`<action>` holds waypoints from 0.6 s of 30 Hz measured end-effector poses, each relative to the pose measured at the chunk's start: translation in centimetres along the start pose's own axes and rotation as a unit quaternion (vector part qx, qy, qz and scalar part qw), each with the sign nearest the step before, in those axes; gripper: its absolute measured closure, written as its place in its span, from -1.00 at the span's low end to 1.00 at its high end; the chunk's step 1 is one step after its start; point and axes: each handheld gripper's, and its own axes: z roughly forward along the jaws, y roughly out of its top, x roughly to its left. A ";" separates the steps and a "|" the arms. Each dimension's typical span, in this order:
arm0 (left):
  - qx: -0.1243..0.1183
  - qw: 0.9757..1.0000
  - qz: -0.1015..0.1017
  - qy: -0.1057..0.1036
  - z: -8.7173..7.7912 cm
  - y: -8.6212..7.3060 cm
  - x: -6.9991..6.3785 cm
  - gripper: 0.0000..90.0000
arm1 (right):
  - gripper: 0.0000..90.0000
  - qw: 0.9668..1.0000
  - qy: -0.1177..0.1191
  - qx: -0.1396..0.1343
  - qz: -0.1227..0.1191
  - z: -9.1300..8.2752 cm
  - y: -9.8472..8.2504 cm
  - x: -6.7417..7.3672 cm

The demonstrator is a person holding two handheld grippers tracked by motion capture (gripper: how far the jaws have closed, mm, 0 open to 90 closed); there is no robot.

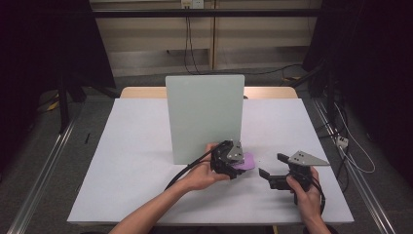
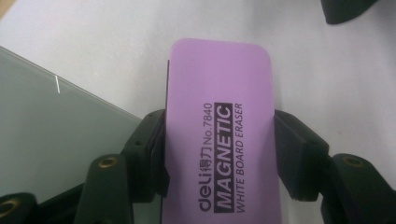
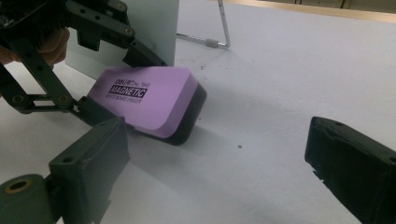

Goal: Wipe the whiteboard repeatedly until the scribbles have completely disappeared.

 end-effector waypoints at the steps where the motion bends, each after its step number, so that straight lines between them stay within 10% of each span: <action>1: -0.002 1.000 -0.001 0.005 -0.4 0.2 0.2 -0.09 | -0.86 1.000 0.001 -0.001 0.000 0.0 0.0 0.0; 12: -0.077 0.994 -0.036 0.065 -6.6 0.9 3.6 -0.09 | -0.86 1.000 0.003 0.000 0.000 0.1 0.0 0.1; 18: -0.062 0.996 -0.025 0.053 -5.5 0.5 2.9 -0.09 | -0.86 1.000 0.002 0.001 -0.002 0.1 0.0 0.1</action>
